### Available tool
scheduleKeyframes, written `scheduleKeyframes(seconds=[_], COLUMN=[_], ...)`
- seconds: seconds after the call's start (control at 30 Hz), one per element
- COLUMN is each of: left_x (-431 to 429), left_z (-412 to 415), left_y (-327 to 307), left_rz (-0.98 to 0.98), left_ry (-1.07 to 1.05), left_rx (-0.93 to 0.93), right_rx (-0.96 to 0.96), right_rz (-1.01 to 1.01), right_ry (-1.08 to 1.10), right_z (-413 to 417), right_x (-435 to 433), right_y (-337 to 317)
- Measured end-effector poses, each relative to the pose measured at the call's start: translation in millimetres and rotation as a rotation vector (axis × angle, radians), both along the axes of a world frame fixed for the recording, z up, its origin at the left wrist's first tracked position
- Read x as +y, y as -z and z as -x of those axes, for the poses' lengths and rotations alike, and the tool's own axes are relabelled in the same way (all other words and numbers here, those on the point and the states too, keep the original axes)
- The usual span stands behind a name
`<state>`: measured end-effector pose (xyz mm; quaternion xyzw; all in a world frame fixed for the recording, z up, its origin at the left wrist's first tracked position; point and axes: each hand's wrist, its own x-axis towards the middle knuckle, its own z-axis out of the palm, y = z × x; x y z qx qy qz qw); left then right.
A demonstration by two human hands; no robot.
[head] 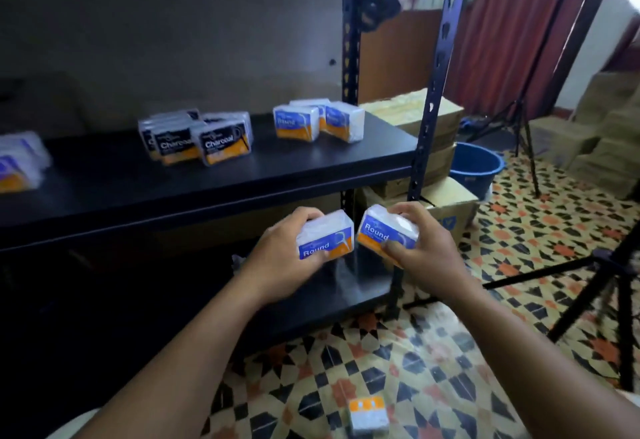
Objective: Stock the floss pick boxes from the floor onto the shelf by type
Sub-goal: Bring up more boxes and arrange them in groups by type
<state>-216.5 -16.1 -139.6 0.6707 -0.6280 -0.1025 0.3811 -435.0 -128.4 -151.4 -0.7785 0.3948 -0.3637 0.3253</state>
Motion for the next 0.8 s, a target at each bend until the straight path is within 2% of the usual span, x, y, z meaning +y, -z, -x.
scheduleKeyframes(seconds=[0.13,0.3,0.53,0.8], left_x=[-7.0,-37.1,-87.7,-131.2], left_z=[-16.6,-39.9,-69.4,-84.1], left_y=[-69.6,-116.9,-102.5,-82.3], left_rz=[0.195,0.162,-0.045,0.007], left_ry=[-0.035,-0.112,-0.174,-0.236], left_rx=[-0.078,-0.122,-0.18,-0.183], right_rx=[-0.097,-0.075,0.114,0.224], right_rz=[0.167,0.246,0.195,0.303], right_ry=[0.012,0.006,0.011,0.067], right_z=[-20.0,-50.0,-83.3,-108.6], right_x=[-10.9,-34.6,-84.7,-130.9], right_y=[-72.5,-126.7,-111.1,-95.8])
